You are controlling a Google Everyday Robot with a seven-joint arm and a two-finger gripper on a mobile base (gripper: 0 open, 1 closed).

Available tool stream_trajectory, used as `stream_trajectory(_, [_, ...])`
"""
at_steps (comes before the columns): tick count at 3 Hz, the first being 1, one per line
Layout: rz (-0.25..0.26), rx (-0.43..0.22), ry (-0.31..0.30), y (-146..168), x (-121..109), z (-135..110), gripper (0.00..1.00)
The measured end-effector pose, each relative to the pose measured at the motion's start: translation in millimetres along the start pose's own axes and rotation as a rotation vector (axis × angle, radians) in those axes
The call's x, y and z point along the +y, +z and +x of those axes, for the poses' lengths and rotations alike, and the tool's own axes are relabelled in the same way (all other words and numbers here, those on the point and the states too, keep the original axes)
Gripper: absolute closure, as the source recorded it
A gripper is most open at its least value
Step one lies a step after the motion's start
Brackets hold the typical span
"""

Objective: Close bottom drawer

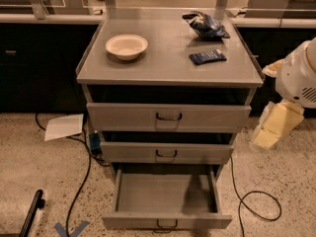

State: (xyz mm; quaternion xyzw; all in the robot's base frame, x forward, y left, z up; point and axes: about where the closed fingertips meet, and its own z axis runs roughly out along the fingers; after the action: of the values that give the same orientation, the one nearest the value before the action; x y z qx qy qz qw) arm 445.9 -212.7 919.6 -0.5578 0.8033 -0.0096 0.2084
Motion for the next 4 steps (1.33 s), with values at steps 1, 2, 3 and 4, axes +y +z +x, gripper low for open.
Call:
stream_trajectory(1, [0.000,0.000,0.000,0,0,0,0.00])
stream_trajectory(2, [-0.014,-0.025,0.085,20,16,16,0.00])
stream_trajectory(3, [-0.008,-0.057,0.212,54,44,36,0.00])
stream_trajectory(4, [-0.032,-0.083,0.299,97,70,48,0.00])
